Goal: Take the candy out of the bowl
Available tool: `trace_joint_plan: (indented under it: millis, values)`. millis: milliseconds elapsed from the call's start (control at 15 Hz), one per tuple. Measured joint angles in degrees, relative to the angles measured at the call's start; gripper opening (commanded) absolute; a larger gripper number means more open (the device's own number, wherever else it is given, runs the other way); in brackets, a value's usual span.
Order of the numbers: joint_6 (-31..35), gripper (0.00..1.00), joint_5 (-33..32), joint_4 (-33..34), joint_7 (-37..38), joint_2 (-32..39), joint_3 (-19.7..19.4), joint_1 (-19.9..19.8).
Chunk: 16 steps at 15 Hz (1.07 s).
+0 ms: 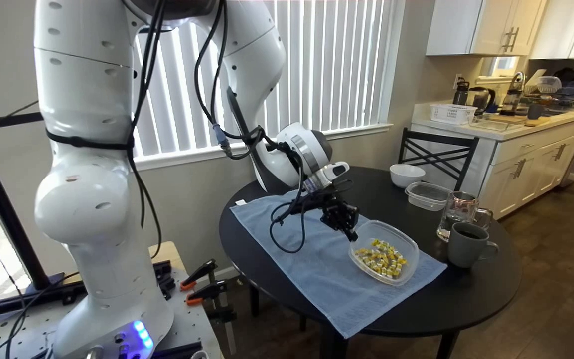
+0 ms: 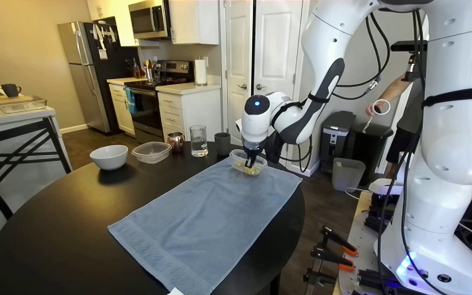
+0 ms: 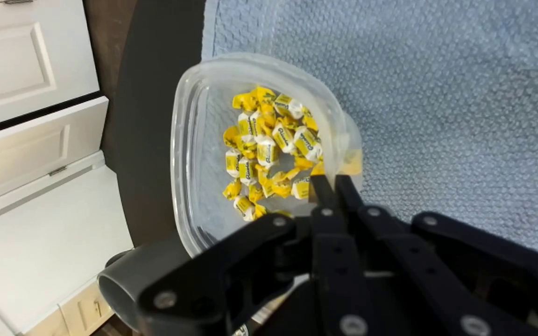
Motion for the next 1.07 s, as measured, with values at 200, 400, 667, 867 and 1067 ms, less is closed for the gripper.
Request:
trace_joint_plan:
  millis: [200, 400, 667, 867, 1067]
  values:
    - [1.69, 0.01, 3.41, 0.03, -0.01, -1.04, -0.11, -0.46]
    - [4.59, 0.01, 10.15, 0.33, -1.17, -3.11, -0.08, -0.87]
    - [7.75, 0.01, 25.26, 1.0, -7.88, -6.85, 0.93, -0.89]
    - [8.1, 0.01, 36.92, 1.28, -14.1, -8.63, 2.99, -0.67]
    - [8.26, 0.01, 47.51, 1.33, -20.32, -8.89, 5.66, -0.37]
